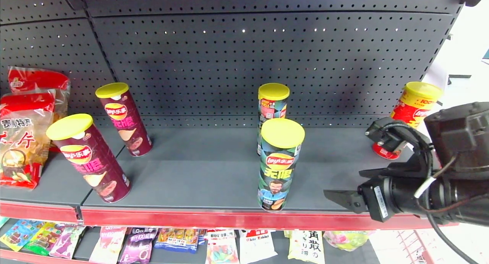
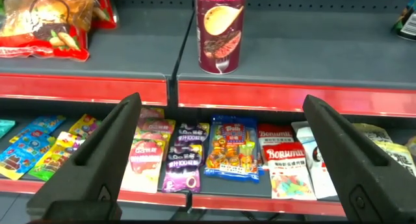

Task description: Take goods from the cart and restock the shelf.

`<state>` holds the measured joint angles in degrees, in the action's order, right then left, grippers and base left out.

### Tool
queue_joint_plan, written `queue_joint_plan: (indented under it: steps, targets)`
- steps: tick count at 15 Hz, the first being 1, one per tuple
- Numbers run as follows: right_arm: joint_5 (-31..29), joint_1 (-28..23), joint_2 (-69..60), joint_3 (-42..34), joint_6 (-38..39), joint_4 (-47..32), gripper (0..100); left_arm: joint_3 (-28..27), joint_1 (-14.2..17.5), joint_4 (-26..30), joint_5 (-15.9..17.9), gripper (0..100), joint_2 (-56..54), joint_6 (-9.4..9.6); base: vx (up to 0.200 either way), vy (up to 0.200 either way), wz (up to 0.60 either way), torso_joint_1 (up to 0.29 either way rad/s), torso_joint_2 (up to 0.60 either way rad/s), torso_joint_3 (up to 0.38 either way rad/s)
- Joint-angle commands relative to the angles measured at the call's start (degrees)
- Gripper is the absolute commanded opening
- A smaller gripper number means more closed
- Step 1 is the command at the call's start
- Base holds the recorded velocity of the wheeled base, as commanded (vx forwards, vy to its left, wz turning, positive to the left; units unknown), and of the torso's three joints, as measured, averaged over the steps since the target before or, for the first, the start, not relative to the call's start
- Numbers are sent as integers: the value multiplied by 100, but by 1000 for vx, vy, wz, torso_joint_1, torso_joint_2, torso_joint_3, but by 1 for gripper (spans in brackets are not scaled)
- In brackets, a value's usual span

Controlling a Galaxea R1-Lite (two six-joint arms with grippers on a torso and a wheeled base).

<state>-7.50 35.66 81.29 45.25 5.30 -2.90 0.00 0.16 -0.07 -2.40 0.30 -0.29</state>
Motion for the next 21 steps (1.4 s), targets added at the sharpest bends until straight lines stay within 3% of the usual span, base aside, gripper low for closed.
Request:
queue_joint_plan:
  steps: [1, 7, 21]
  targets:
    - [-551, 249, 836, -43, -12, 519, 100, 0, 2, -1, -6, 100, 13, -6, 0, 0, 0, 0, 0, 0]
    - [-894, 451, 1302, 36, -117, 598, 100, 0, 2, -1, -6, 100, 13, 3, 0, 0, 0, 0, 0, 0]
    - [-929, 477, 1812, 177, -126, 1371, 100, 0, 2, -1, 3, 100, 5, 3, 0, 0, 0, 0, 0, 0]
